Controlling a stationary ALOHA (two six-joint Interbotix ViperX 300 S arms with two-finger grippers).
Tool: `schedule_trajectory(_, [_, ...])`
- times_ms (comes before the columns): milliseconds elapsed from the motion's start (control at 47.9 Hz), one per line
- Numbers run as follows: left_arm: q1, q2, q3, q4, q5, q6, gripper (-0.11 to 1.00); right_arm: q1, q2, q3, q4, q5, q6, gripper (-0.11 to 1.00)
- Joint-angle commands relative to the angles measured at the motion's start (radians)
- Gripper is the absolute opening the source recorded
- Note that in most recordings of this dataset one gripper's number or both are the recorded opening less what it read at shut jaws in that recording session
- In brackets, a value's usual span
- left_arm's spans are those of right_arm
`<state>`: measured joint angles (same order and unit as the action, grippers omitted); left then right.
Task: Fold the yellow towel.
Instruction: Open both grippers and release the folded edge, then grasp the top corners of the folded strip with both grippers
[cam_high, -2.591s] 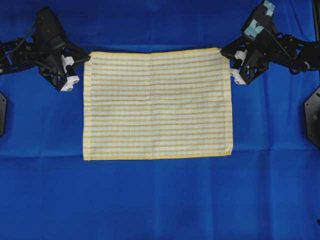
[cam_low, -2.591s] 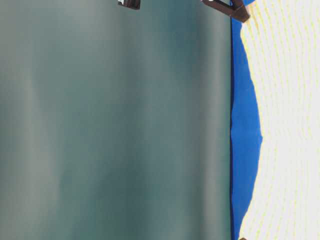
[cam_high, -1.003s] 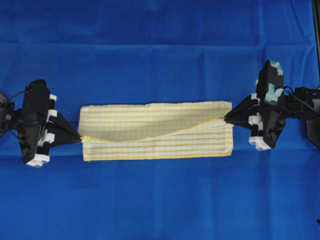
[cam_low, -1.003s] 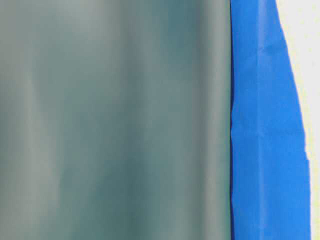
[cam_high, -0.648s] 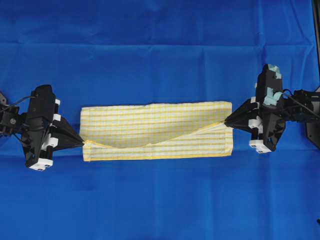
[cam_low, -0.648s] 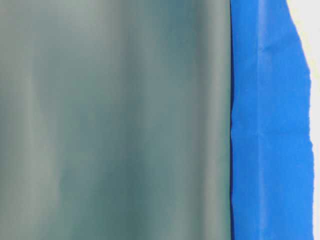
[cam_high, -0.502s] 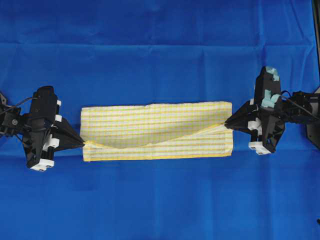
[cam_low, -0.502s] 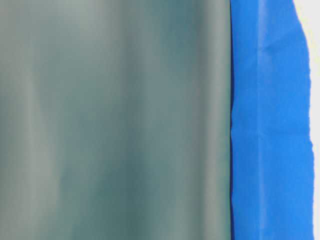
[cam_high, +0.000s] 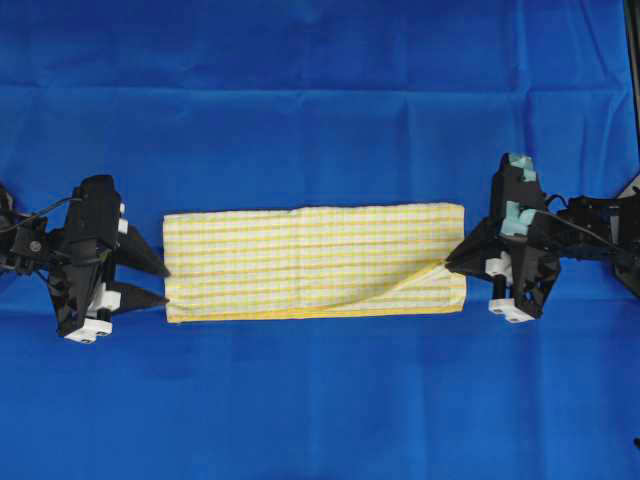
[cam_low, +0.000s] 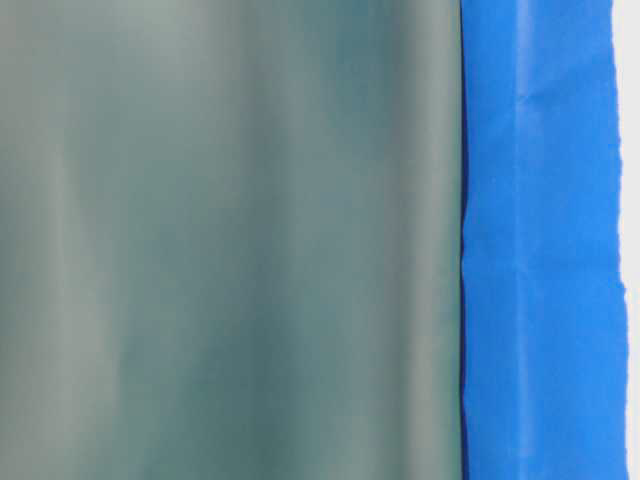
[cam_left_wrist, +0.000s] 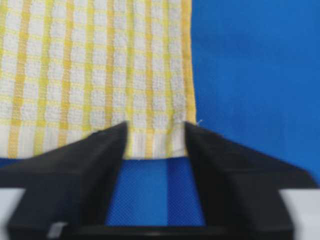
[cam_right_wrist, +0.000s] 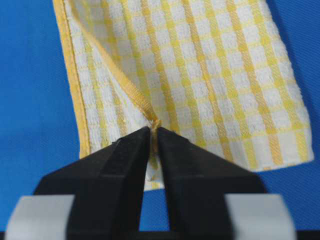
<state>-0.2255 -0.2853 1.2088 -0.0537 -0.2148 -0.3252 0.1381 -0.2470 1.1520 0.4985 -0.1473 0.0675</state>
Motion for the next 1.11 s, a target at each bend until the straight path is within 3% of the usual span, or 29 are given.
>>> schedule_trajectory(0, [-0.002,-0.008,-0.012,-0.002,-0.002,0.002,0.52,0.009,-0.005,-0.021,0.000,-0.002,-0.003,0.28])
schedule_trajectory(84, [0.000,-0.015,-0.015,0.000,0.009,0.009,0.65,0.012,-0.009,-0.021,-0.002,-0.002,-0.005,0.54])
schedule_trajectory(146, [0.008,-0.021,-0.021,-0.002,0.023,0.011,0.65,0.017,-0.020,-0.021,-0.002,-0.002,-0.009,0.72])
schedule_trajectory(188, [0.014,-0.028,-0.026,0.000,0.031,0.015,0.65,0.017,-0.031,-0.021,-0.005,-0.002,-0.012,0.79])
schedule_trajectory(418, [0.087,-0.038,-0.052,0.006,0.078,0.038,0.64,-0.003,-0.107,-0.009,-0.029,-0.009,-0.040,0.73])
schedule_trajectory(627, [0.175,-0.014,-0.078,0.008,0.084,0.143,0.64,-0.124,-0.120,-0.005,-0.031,0.006,-0.051,0.73])
schedule_trajectory(773, [0.232,0.021,-0.094,0.008,0.114,0.195,0.64,-0.212,-0.092,-0.011,-0.043,0.052,-0.058,0.73])
schedule_trajectory(899, [0.281,0.071,-0.100,0.006,0.118,0.201,0.64,-0.264,-0.041,-0.014,-0.051,0.058,-0.067,0.72])
schedule_trajectory(1087, [0.314,0.153,-0.117,0.008,0.121,0.204,0.64,-0.293,0.040,-0.026,-0.052,0.058,-0.072,0.72])
